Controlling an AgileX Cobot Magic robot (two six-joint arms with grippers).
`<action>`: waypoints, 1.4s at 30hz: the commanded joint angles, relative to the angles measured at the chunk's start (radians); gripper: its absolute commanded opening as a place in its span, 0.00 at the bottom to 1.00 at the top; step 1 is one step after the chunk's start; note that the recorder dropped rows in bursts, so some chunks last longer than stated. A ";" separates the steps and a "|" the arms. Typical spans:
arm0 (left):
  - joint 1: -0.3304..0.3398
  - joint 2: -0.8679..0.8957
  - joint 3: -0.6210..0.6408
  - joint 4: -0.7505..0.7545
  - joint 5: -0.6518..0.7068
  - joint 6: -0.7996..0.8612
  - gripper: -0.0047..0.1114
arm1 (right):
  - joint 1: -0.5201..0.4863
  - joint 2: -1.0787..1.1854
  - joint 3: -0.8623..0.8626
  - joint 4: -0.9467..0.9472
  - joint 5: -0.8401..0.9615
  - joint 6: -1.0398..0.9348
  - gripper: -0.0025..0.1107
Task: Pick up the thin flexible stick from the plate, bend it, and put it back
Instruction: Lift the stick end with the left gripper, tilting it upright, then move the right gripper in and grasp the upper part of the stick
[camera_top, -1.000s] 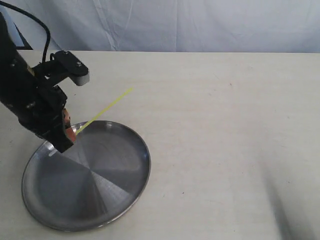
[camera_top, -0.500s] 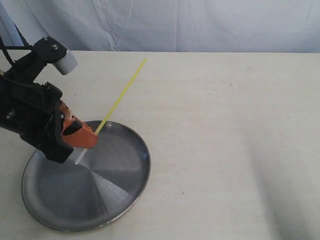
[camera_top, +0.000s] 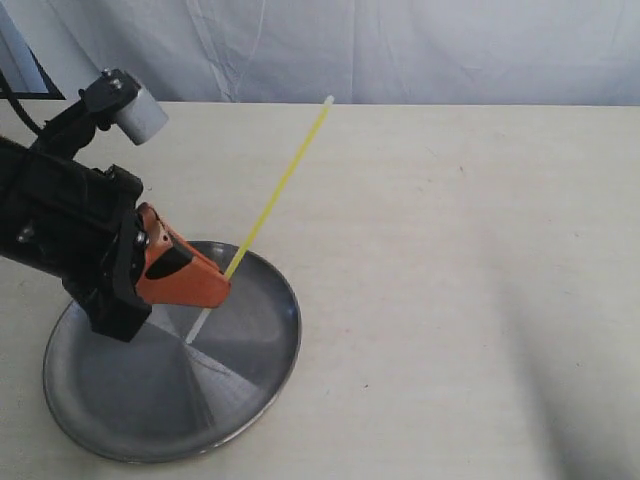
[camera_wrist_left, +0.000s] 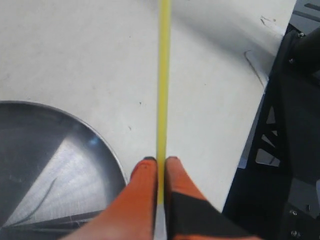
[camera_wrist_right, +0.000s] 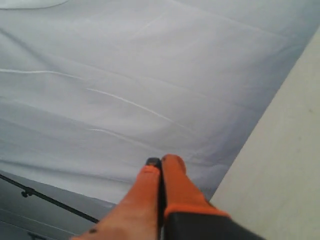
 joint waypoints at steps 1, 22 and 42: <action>-0.051 -0.007 0.002 -0.008 -0.013 0.019 0.04 | 0.038 -0.006 0.002 0.000 0.007 0.041 0.02; -0.057 -0.014 0.002 -0.028 -0.032 0.019 0.04 | 0.447 0.546 -0.279 -0.386 -0.251 0.063 0.55; -0.057 -0.014 0.002 -0.020 -0.046 0.027 0.04 | 0.673 1.189 -0.544 -0.595 -0.522 0.134 0.55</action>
